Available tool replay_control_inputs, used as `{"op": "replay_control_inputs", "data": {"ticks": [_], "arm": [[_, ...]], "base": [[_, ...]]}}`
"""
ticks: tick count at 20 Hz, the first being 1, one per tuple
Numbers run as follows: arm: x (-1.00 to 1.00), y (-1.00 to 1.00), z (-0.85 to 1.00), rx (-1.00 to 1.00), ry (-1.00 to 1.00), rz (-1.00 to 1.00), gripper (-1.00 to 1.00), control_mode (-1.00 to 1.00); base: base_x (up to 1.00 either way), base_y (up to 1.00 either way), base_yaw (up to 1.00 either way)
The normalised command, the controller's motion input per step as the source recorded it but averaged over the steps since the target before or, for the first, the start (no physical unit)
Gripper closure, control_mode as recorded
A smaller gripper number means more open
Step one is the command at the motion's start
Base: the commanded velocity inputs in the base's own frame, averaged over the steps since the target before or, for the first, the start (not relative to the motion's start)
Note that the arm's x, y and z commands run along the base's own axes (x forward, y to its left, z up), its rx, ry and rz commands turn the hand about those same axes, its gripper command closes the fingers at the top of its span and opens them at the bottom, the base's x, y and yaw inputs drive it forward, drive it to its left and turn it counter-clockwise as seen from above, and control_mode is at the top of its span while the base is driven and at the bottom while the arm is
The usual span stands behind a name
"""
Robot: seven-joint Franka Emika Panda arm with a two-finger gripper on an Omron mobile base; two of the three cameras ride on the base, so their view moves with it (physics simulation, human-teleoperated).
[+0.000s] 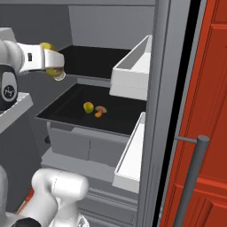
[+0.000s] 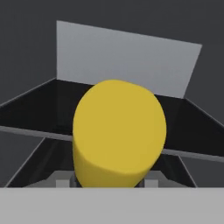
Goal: Place the mustard and condiment bottle from the counter to the top shelf of the fridge. If the existing items in the fridge are on the top shelf, move them to other shelves.
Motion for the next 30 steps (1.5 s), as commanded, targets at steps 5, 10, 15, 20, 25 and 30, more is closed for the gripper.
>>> {"op": "replay_control_inputs", "data": {"ticks": [5, 10, 15, 20, 25, 30], "arm": [[0.94, -0.05, 0.00, 0.00, 0.00, 0.00, 1.00, -1.00], [1.00, -0.04, -0.04, 0.00, 0.04, 0.00, 1.00, -1.00], [0.94, -0.02, -0.35, -0.09, 0.10, 0.00, 1.00, -1.00], [0.83, -0.09, -0.24, -0.04, 0.04, 0.00, 1.00, -1.00], [0.77, -0.15, -0.16, 0.00, 0.00, 0.01, 1.00, -1.00], [0.57, -0.12, -0.59, -0.01, 0.00, 0.05, 1.00, -1.00]], "base": [[0.00, 0.00, 0.00], [0.00, 0.00, 0.00], [0.00, 0.00, 0.00], [0.00, 0.00, 0.00], [0.00, 0.00, 0.00], [0.00, 0.00, 0.00]]}}
